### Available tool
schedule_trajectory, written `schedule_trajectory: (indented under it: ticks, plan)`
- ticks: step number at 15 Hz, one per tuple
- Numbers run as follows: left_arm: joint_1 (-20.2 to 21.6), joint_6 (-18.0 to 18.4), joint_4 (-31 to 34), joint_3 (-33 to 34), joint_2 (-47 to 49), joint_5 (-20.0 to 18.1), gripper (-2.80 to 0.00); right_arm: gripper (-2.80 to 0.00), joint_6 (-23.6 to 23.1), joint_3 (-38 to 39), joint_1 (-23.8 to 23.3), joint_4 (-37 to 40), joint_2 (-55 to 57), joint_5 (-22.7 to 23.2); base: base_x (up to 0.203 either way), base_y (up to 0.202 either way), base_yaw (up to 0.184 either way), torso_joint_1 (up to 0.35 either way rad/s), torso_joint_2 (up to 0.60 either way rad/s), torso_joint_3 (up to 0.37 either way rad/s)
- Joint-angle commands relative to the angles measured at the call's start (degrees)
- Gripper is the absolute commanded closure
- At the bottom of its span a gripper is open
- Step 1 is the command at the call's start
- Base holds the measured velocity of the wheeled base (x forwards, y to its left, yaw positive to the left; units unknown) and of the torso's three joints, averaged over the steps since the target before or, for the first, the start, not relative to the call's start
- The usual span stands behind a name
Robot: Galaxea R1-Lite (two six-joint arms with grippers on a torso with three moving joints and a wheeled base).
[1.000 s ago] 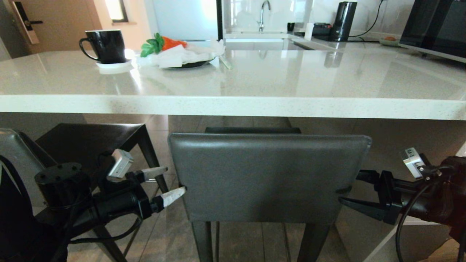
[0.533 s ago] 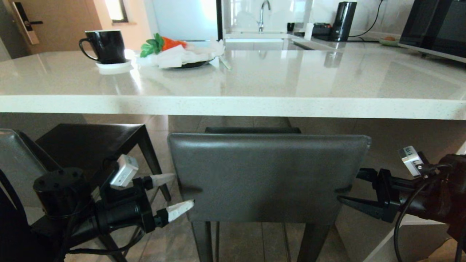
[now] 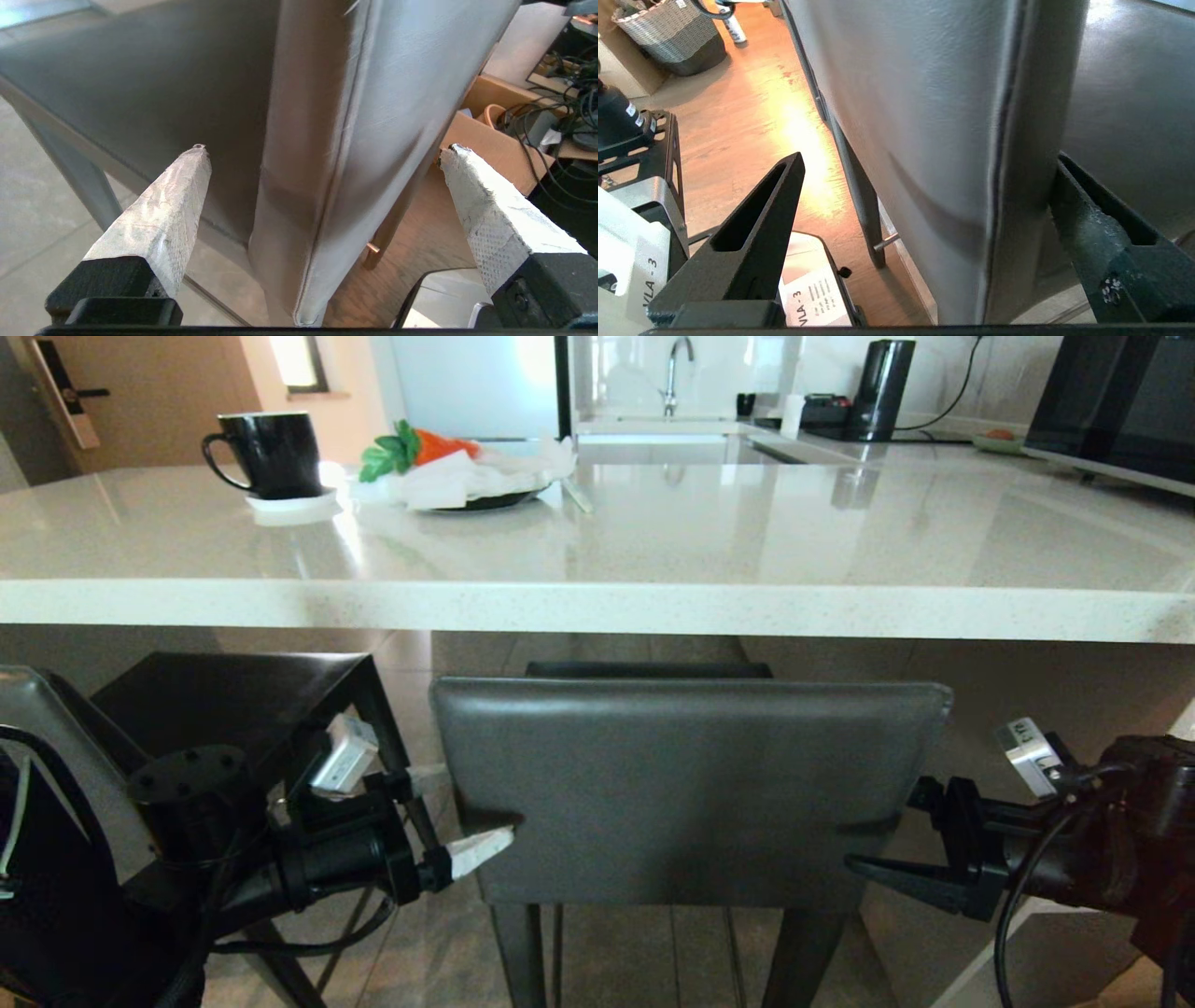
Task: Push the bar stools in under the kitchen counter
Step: Pull the gray chair out from under the dining table
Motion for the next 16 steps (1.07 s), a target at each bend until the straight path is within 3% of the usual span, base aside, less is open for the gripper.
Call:
schedule_trajectory:
  ticks: [1,10,16]
  plan:
    - [-0.3,0.0,-0.5,0.0,1.7,-0.2,-2.8,-2.8,0.1,0.1,1.3,-0.4,0.1,0.3,0.0,0.0,0.0,0.0,0.0,0.0]
    - [-5.6,-0.1,-0.5,0.5,3.1,-1.0,-2.8,-2.8,0.4,1.3,1.5,-0.5,0.4,0.6,0.0,0.0,0.0,0.0,0.0,0.0]
    - [-6.6,-0.1,-0.5,0.4,3.3,-0.7,-2.8,-2.8,0.6,0.8,3.0,-0.5,0.6,0.5,0.0,0.0,0.0,0.0,0.0,0.0]
